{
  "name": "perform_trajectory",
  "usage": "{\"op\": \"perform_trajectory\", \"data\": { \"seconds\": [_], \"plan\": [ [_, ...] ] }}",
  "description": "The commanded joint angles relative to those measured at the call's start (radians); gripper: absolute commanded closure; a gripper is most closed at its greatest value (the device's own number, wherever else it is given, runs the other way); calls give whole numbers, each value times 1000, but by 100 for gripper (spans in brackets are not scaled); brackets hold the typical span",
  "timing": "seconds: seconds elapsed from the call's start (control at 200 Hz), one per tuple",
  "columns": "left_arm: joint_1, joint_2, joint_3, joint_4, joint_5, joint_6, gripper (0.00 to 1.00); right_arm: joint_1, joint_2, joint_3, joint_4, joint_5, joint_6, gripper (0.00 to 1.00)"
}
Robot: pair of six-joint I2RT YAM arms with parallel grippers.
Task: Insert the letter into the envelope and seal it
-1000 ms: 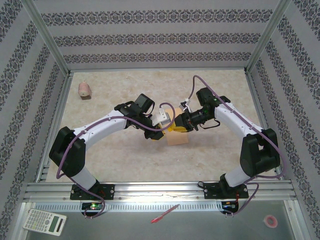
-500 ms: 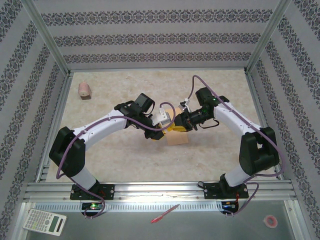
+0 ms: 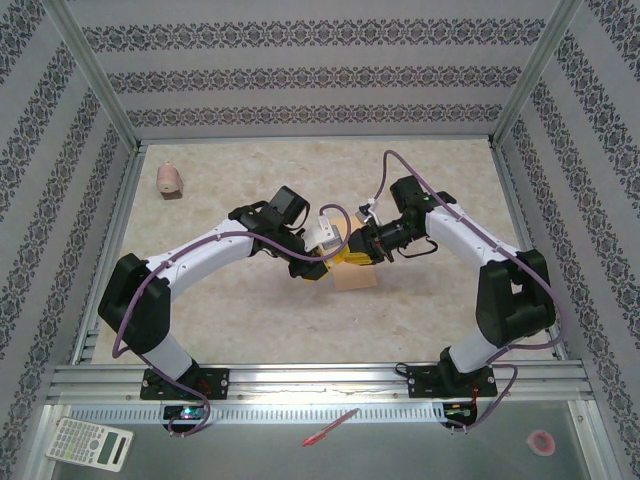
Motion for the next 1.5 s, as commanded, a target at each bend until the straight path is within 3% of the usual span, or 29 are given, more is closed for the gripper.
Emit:
{"op": "perform_trajectory", "data": {
  "seconds": [0.0, 0.964, 1.494],
  "plan": [
    [-26, -10, 27, 6, 36, 33, 100, 15, 22, 6, -43, -65, -53, 77],
    [-63, -26, 35, 71, 14, 92, 100, 73, 65, 17, -50, -113, -78, 78],
    [-75, -68, -39, 323, -18, 1, 100, 114, 79, 13, -12, -127, -53, 78]
  ]
}}
